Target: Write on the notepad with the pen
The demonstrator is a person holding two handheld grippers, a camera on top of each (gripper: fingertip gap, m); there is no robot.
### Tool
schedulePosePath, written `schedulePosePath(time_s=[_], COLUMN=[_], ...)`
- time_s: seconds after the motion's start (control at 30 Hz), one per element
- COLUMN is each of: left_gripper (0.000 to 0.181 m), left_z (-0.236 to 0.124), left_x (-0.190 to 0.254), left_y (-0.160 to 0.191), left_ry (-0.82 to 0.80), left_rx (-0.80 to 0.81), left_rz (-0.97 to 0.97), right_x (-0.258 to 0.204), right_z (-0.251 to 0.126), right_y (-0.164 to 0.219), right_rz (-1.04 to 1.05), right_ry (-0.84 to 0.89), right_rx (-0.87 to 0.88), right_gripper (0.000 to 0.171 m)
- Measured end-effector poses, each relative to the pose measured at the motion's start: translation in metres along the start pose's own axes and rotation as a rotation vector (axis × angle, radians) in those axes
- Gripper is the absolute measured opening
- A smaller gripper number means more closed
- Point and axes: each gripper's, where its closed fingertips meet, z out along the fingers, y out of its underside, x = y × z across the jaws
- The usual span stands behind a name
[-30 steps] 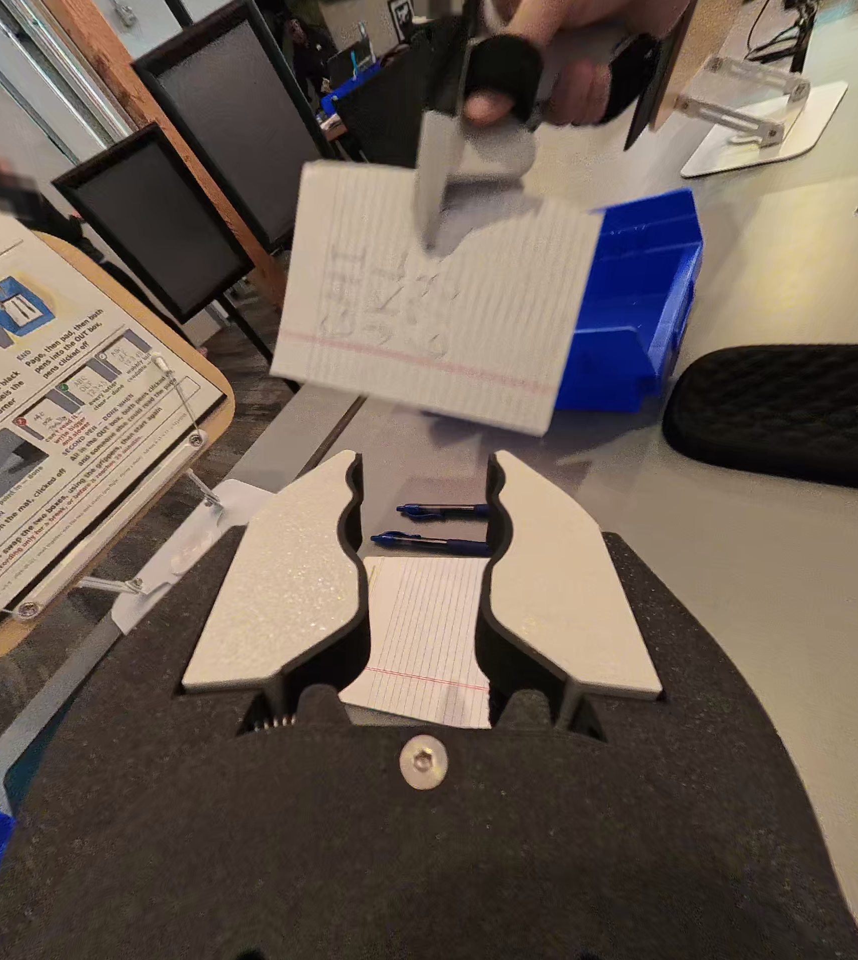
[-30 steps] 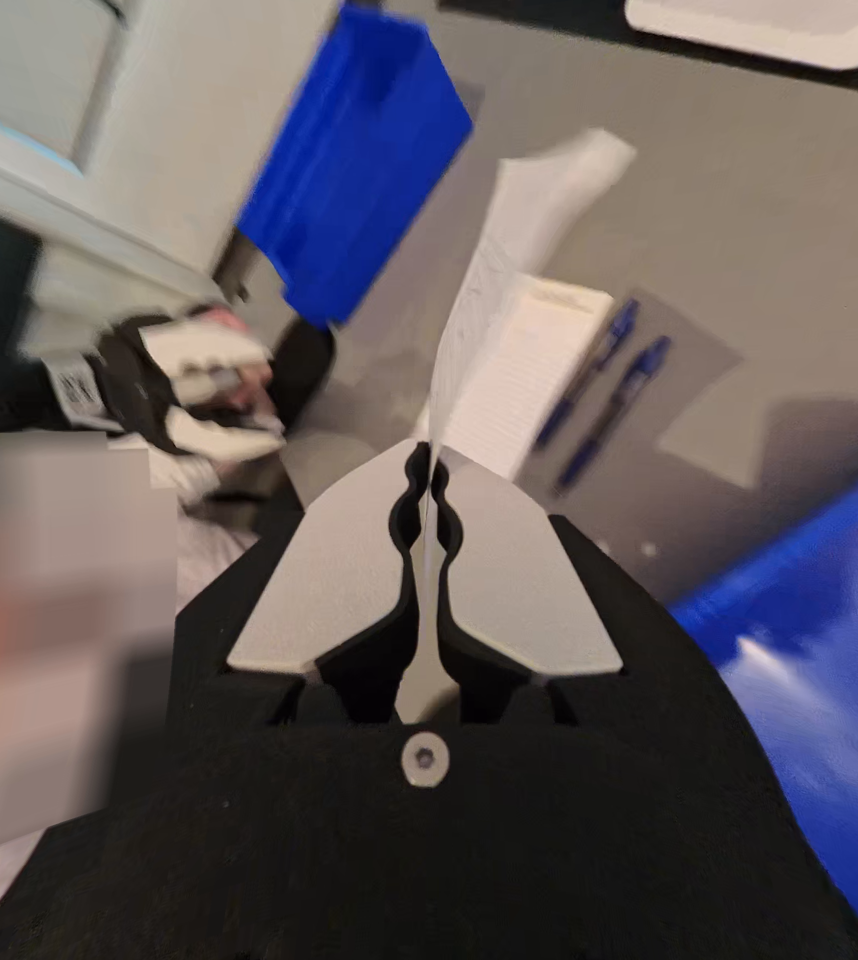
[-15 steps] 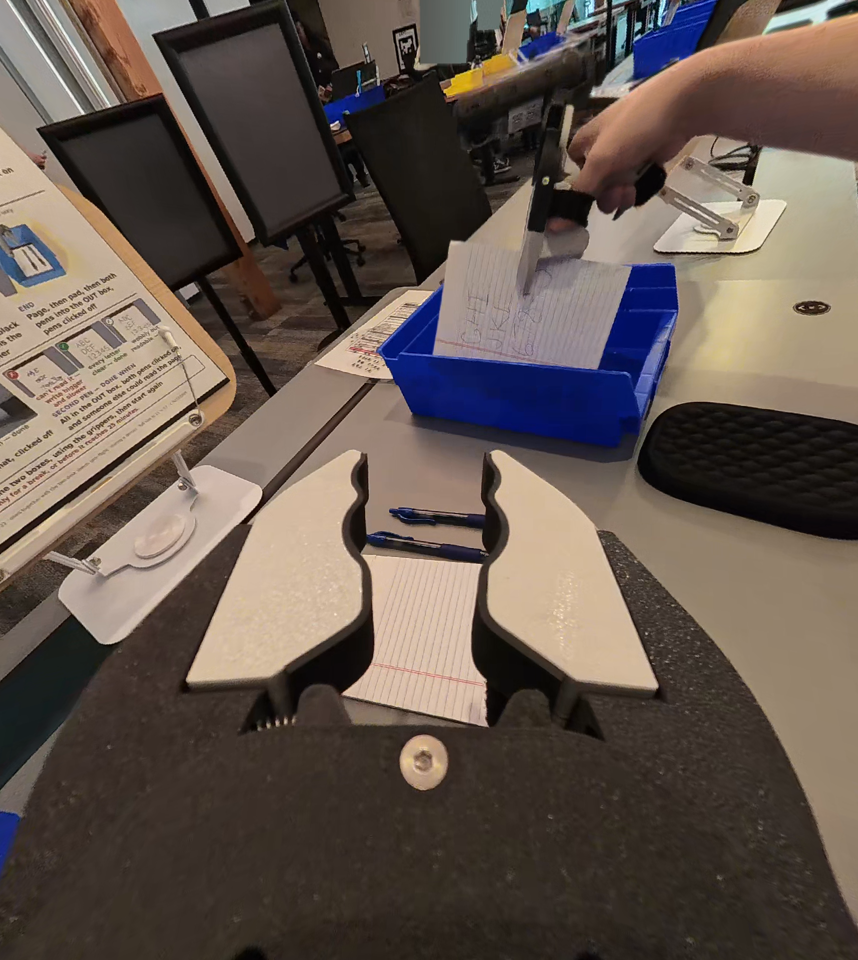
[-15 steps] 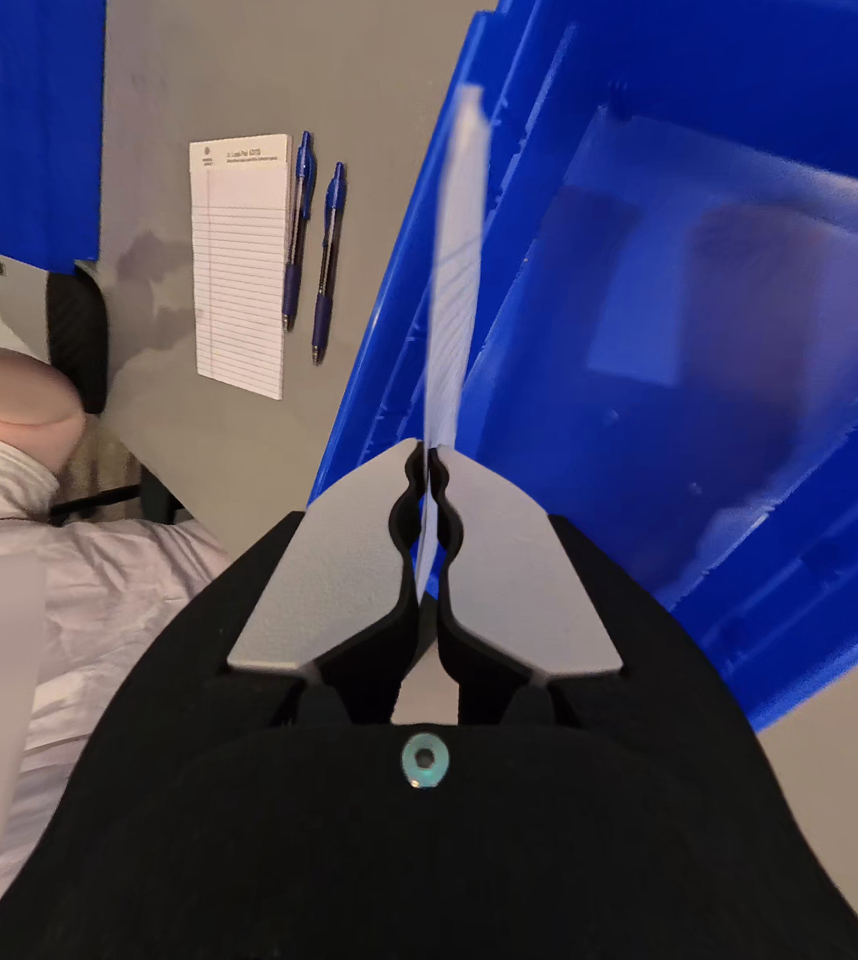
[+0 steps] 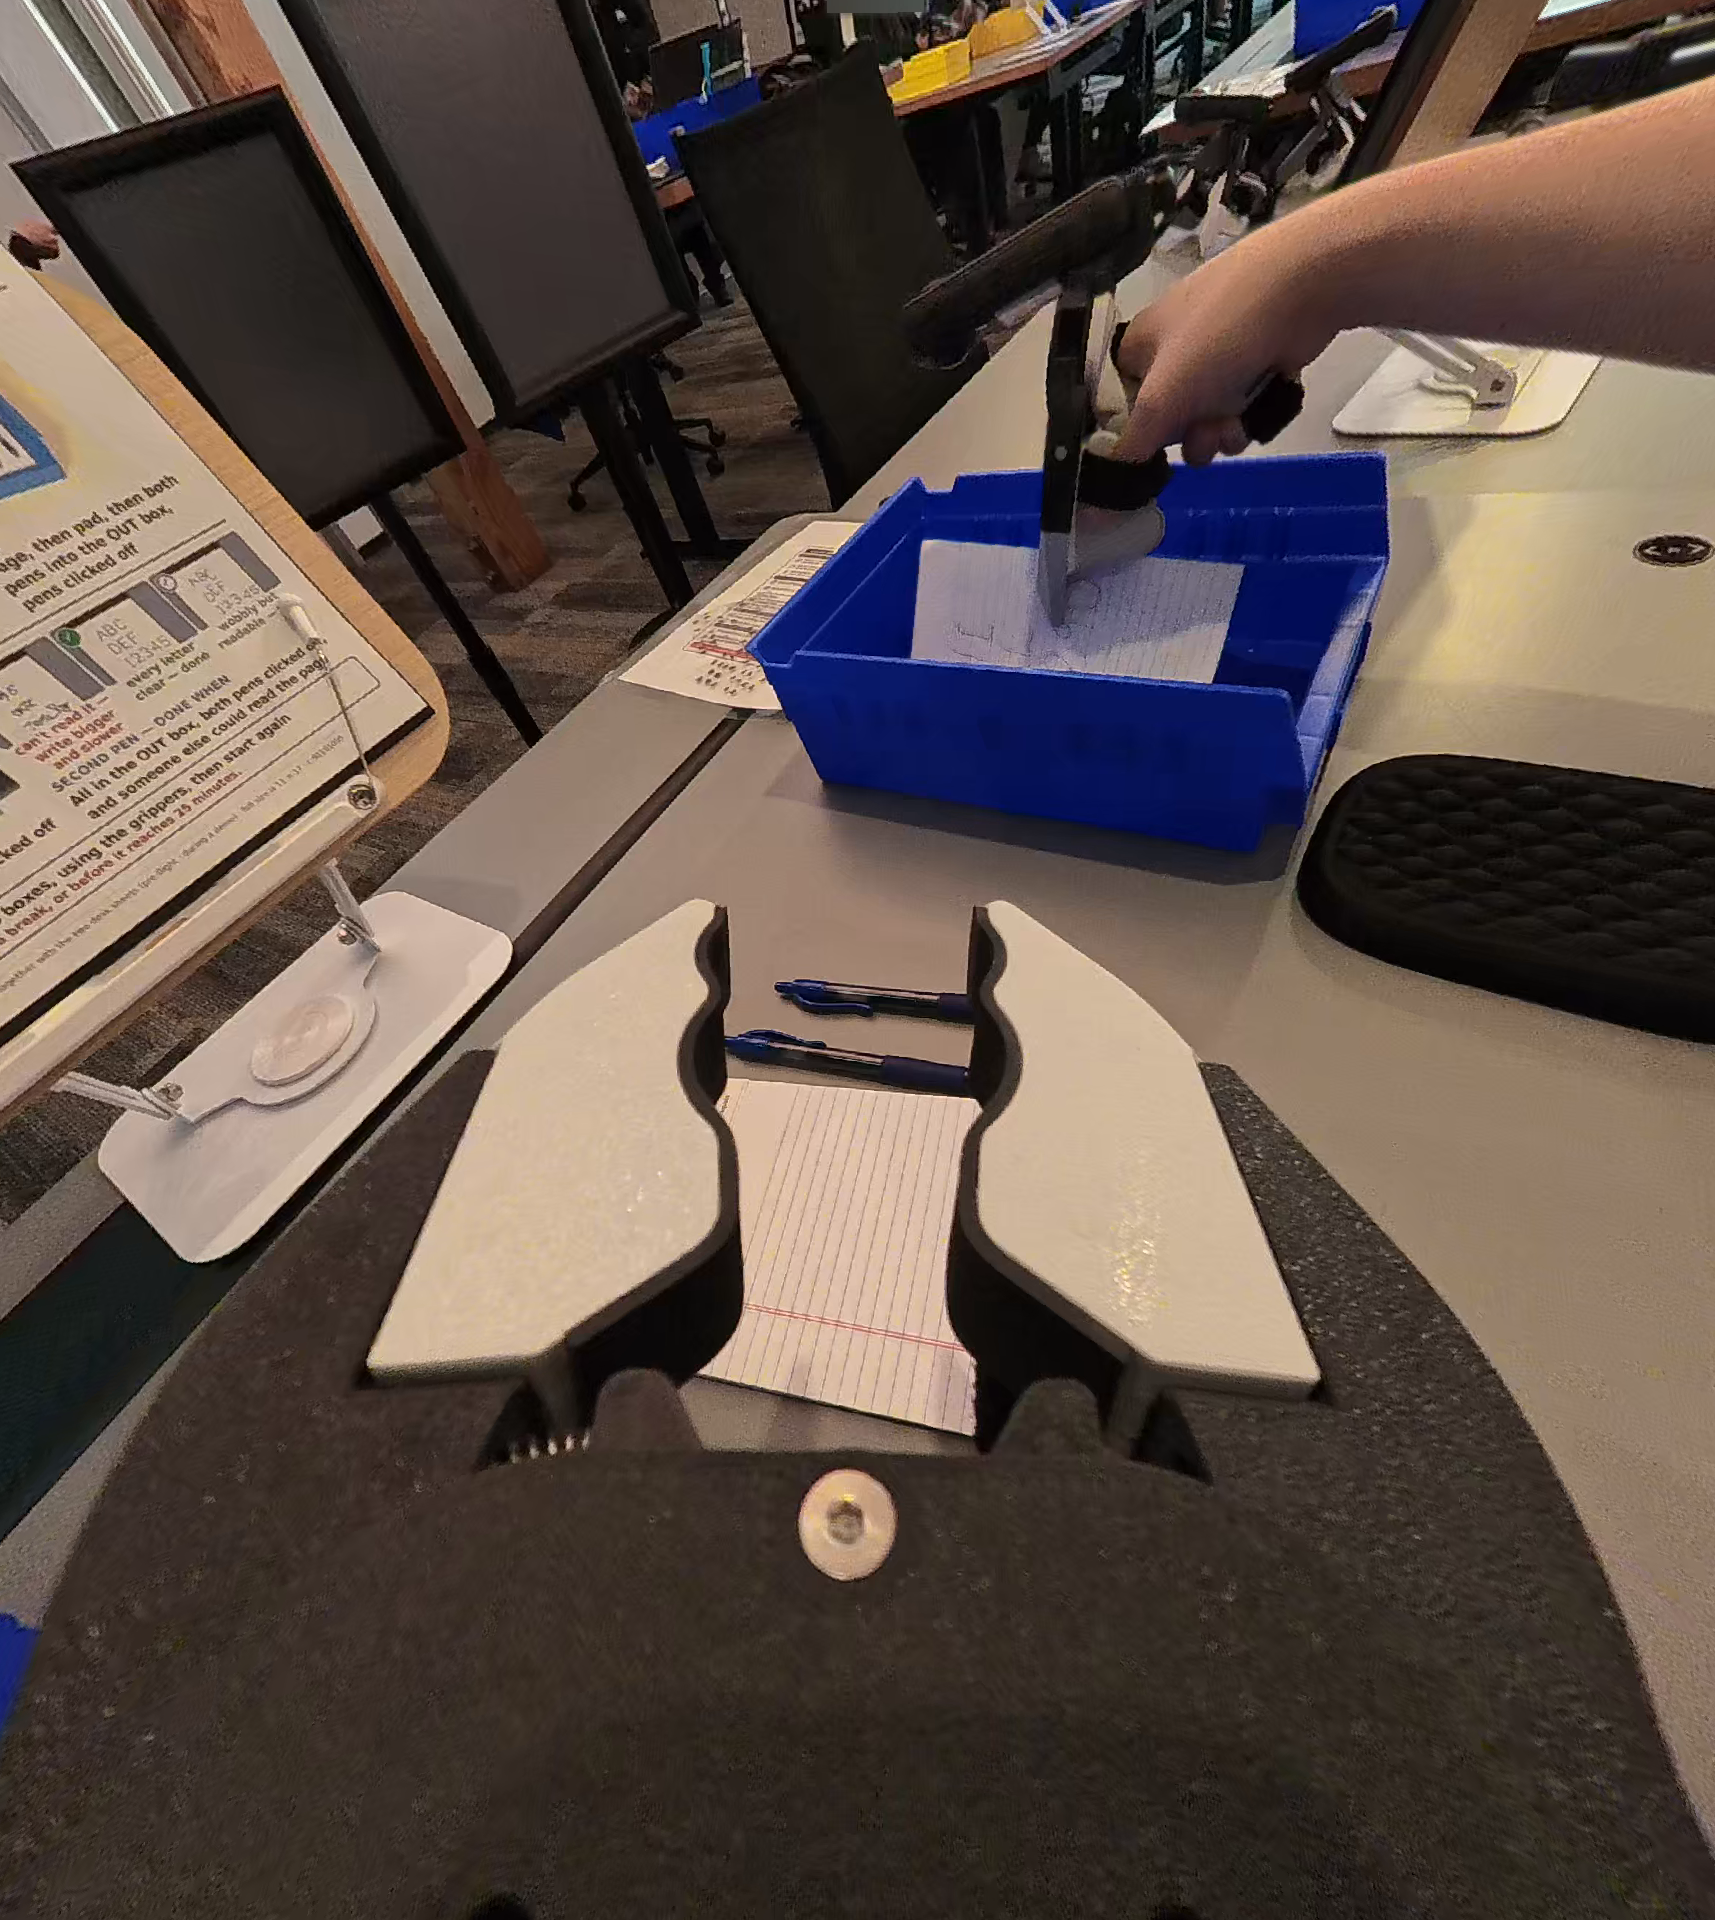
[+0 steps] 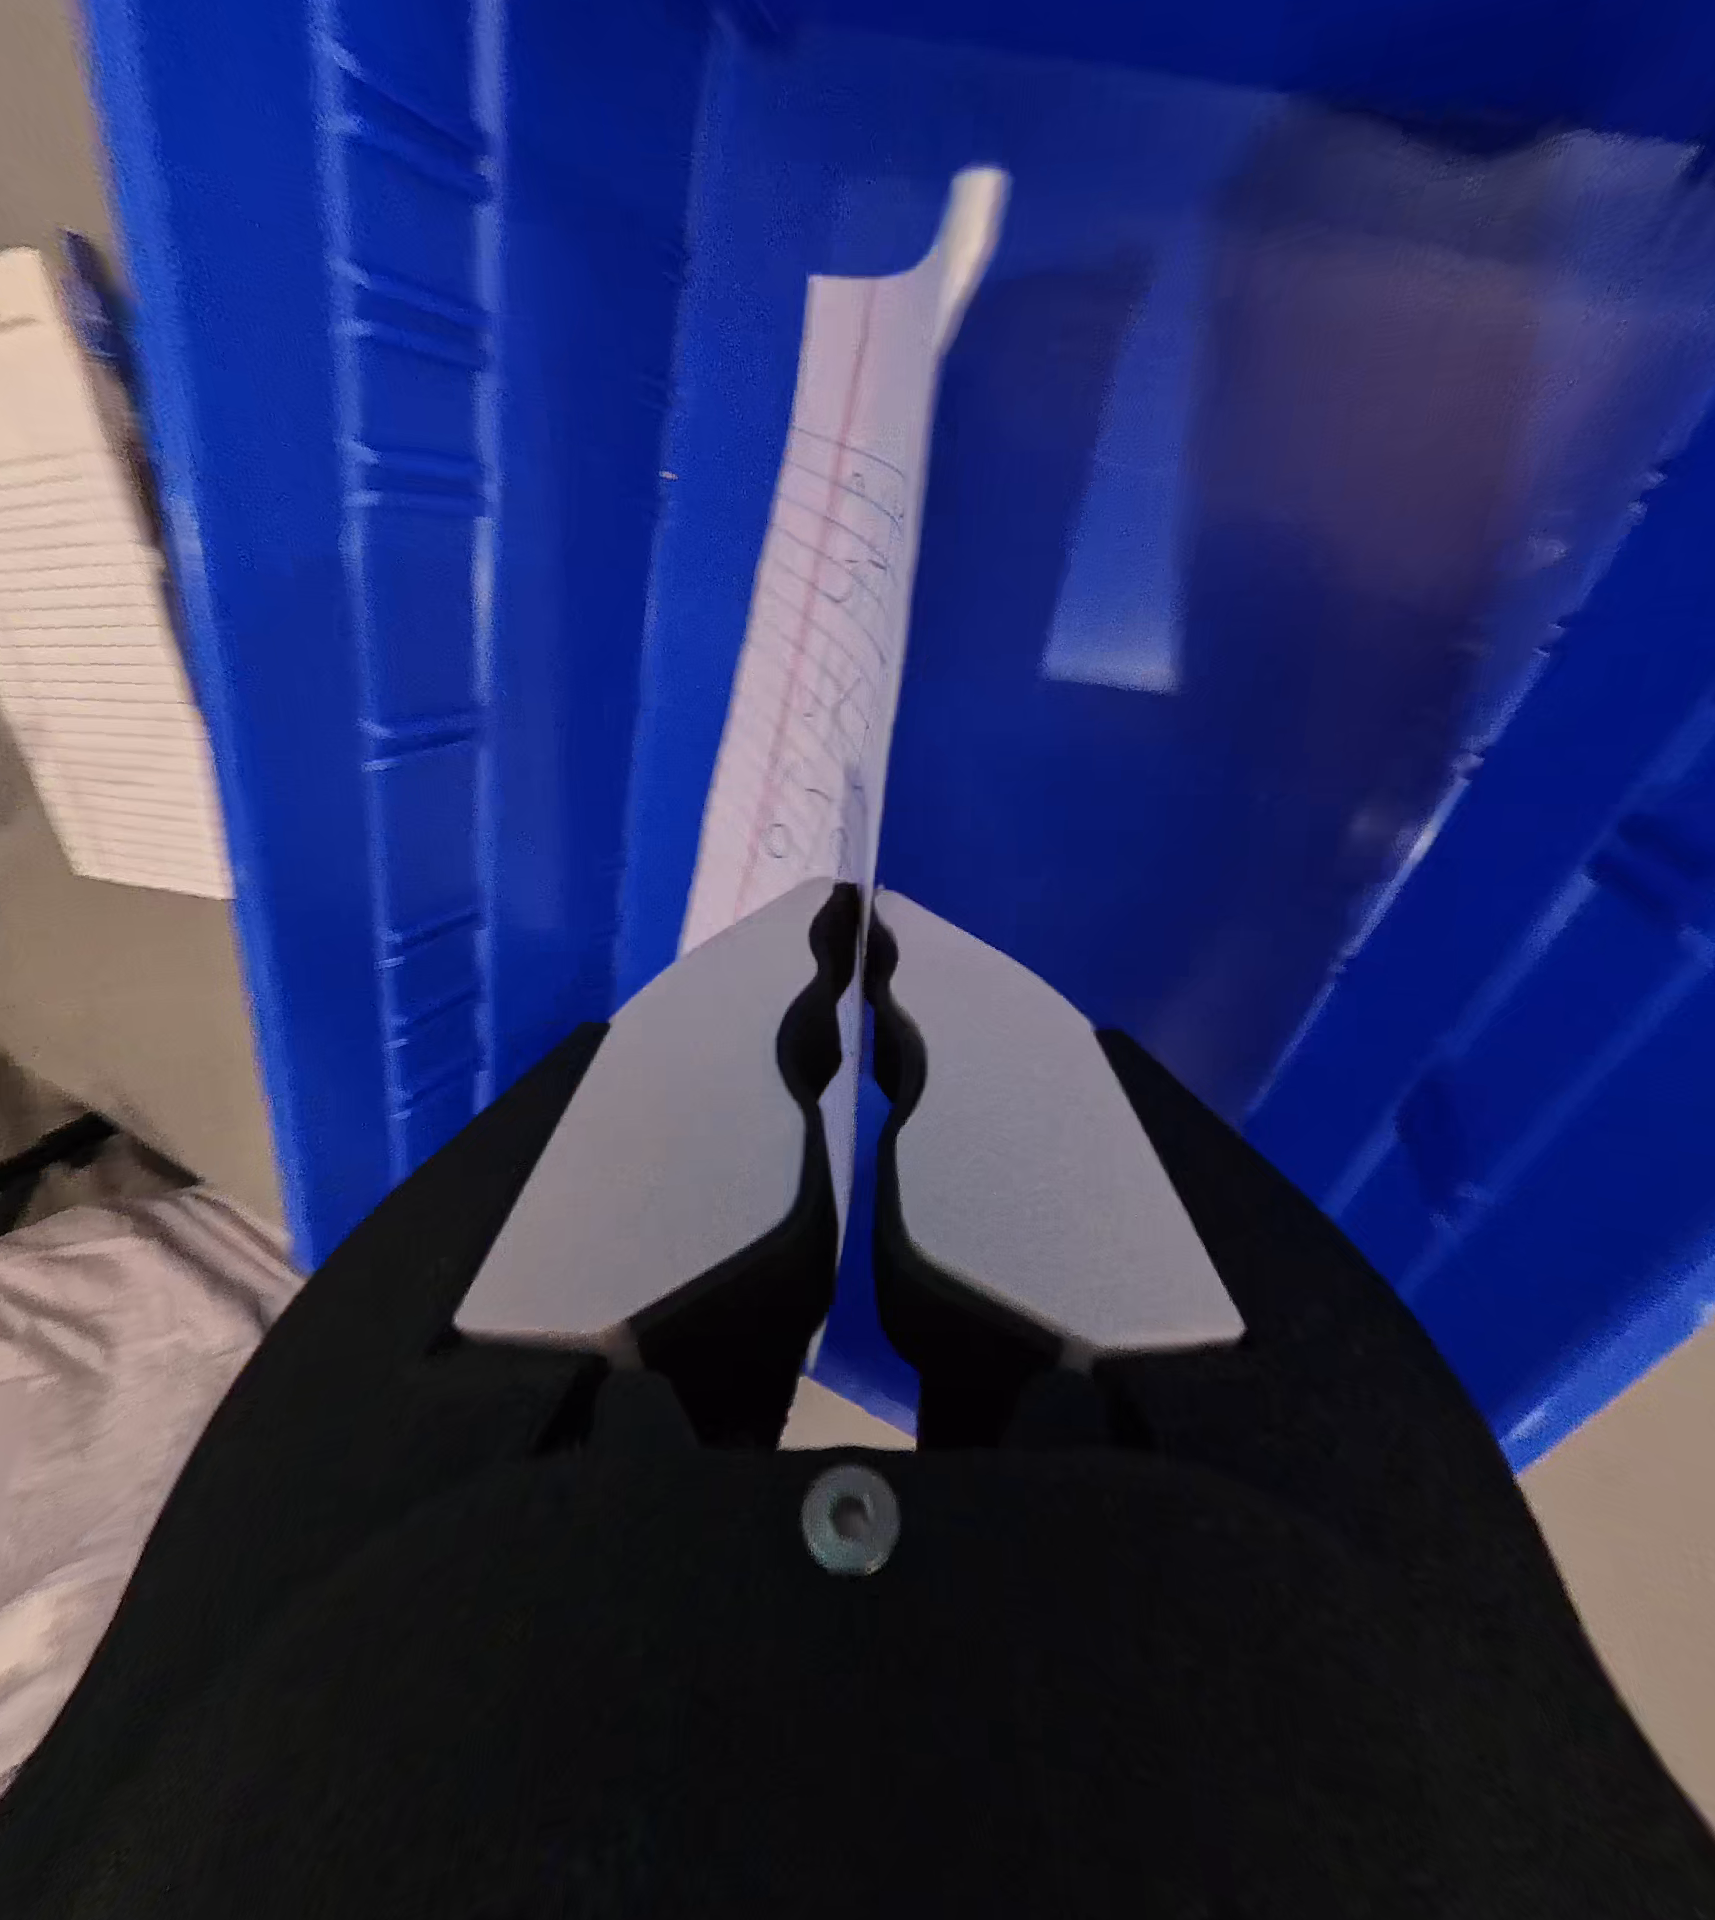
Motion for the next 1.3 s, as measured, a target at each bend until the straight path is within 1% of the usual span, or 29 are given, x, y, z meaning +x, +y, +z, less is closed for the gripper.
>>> schedulePosePath(time_s=[0.07, 0.13, 0.2, 0.37, 0.53, 0.63, 0.7, 0.77, 0.83, 0.93, 0.97, 1.0, 1.07, 1.1, 1.13, 1.2, 1.27, 1.3], left_gripper=[0.044, 0.044, 0.044, 0.045, 0.048, 0.049, 0.053, 0.058, 0.06, 0.059, 0.058, 0.053, 0.05, 0.045, 0.041, 0.037, 0.033, 0.031], left_z=[0.001, 0.002, 0.002, 0.003, 0.003, 0.003, 0.003, 0.002, -0.001, -0.008, -0.01, -0.012, -0.013, -0.012, -0.008, 0.001, 0.009, 0.013], left_x=[0.0, 0.001, 0.002, 0.003, 0.0, -0.003, -0.009, -0.016, -0.024, -0.034, -0.036, -0.037, -0.041, -0.043, -0.044, -0.041, -0.035, -0.031], left_y=[0.001, 0.002, 0.002, 0.003, 0.004, 0.005, 0.008, 0.011, 0.014, 0.018, 0.021, 0.027, 0.041, 0.047, 0.053, 0.074, 0.104, 0.119], left_ry=[0.001, 0.002, 0.003, 0.003, -0.002, -0.009, -0.023, -0.034, -0.049, -0.068, -0.067, -0.056, -0.04, -0.03, -0.007, 0.05, 0.109, 0.135], left_rx=[-0.004, -0.006, -0.006, -0.011, -0.014, -0.023, -0.034, -0.056, -0.068, -0.102, -0.127, -0.163, -0.234, -0.247, -0.257, -0.314, -0.43, -0.489], left_rz=[-0.001, 0.001, 0.002, 0.003, -0.006, -0.007, -0.016, -0.037, -0.055, -0.069, -0.072, -0.071, -0.094, -0.119, -0.146, -0.209, -0.254, -0.273], right_x=[0.01, 0.025, 0.035, 0.038, 0.054, 0.054, 0.055, 0.052, 0.047, 0.043, 0.036, 0.024, -0.022, -0.054, -0.09, -0.161, -0.22, -0.24], right_z=[0.005, 0.007, 0.009, 0.022, 0.023, 0.021, 0.014, 0.003, -0.012, -0.041, -0.053, -0.064, -0.079, -0.084, -0.084, -0.071, -0.044, -0.026], right_y=[0.001, 0.002, 0.003, 0.011, 0.015, 0.014, 0.011, 0.007, 0.004, 0.001, -0.001, -0.004, -0.012, -0.016, -0.017, -0.01, 0.003, 0.011], right_rz=[0.006, -0.014, -0.031, -0.014, -0.018, -0.051, -0.085, -0.103, -0.149, -0.228, -0.258, -0.293, -0.378, -0.427, -0.478, -0.568, -0.629, -0.646], right_ry=[0.076, 0.19, 0.257, 0.251, 0.35, 0.384, 0.445, 0.49, 0.541, 0.674, 0.713, 0.736, 0.704, 0.651, 0.571, 0.36, 0.14, 0.056], right_rx=[0.0, 0.001, -0.005, -0.019, -0.016, 0.002, 0.027, 0.056, 0.084, 0.107, 0.122, 0.148, 0.249, 0.318, 0.38, 0.447, 0.441, 0.413], right_gripper=[0.0, 0.0, 0.0, 0.004, 0.019, 0.023, 0.031, 0.048, 0.047, 0.047, 0.047, 0.046, 0.046, 0.046, 0.046, 0.047, 0.047, 0.047])
